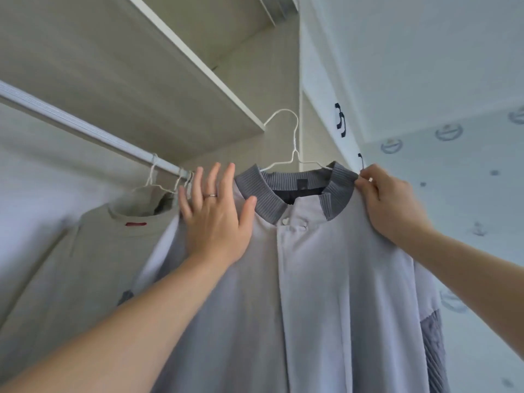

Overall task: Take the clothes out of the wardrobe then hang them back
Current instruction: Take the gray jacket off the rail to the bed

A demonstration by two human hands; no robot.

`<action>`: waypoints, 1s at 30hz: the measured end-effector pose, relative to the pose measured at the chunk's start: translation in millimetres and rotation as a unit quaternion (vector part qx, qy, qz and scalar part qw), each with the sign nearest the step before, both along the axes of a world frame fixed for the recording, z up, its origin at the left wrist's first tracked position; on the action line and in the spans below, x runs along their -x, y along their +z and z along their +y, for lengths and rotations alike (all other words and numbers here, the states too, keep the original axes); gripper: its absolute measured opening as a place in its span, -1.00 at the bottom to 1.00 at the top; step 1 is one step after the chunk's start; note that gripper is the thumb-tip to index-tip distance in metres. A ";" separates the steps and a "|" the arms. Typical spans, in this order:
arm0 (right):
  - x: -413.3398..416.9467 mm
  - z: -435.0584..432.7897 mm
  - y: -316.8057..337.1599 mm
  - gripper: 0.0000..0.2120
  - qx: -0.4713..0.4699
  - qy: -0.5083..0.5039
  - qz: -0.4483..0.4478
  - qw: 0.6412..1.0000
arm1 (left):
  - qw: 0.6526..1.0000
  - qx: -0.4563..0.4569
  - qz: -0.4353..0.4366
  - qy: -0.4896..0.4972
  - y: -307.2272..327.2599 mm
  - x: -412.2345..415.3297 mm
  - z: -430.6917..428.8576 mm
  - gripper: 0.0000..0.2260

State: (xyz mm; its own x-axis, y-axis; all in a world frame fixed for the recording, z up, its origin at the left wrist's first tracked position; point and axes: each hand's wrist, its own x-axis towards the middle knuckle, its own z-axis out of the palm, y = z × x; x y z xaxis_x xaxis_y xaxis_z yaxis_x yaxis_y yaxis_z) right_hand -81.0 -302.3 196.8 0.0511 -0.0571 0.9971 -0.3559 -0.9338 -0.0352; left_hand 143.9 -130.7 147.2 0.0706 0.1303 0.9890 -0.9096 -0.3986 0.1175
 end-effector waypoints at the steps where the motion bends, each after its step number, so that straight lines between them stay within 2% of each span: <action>1: 22.1 -11.1 -1.6 -0.86 0.001 -0.019 -0.005 1.000 | 1.000 -0.005 -0.002 -0.018 0.1 18.9 -16.0 -0.40; 7: 164.8 -82.4 -17.7 -0.84 0.015 -0.153 -0.018 0.988 | 0.986 -0.041 -0.002 -0.162 -12.7 137.2 -127.3 -0.47; 13: 306.7 -138.5 -49.2 -0.83 -0.013 -0.264 0.000 0.964 | 0.945 -0.108 0.015 -0.308 -46.9 250.6 -243.6 -0.60; 19: 427.5 -184.5 -102.7 -0.81 -0.084 -0.368 0.012 0.926 | 0.860 -0.216 0.052 -0.459 -95.1 350.1 -354.0 -0.73; 25: 501.5 -214.5 -180.4 -0.82 -0.146 -0.439 0.019 0.886 | 0.796 -0.306 0.059 -0.518 -162.4 421.3 -458.9 -0.74; 30: 535.9 -244.3 -262.3 -0.82 -0.228 -0.479 0.003 0.848 | 0.725 -0.376 0.042 -0.575 -236.6 464.0 -546.6 -0.75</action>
State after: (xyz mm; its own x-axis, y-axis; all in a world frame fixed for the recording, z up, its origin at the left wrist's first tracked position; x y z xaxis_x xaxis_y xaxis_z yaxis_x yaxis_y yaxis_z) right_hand -616.9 -546.6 -65.5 -0.2309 -0.4548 0.8601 -0.9450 -0.1055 -0.3095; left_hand -320.1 -677.3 -89.5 -0.2318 -0.6365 0.7356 -0.6935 0.6384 0.3338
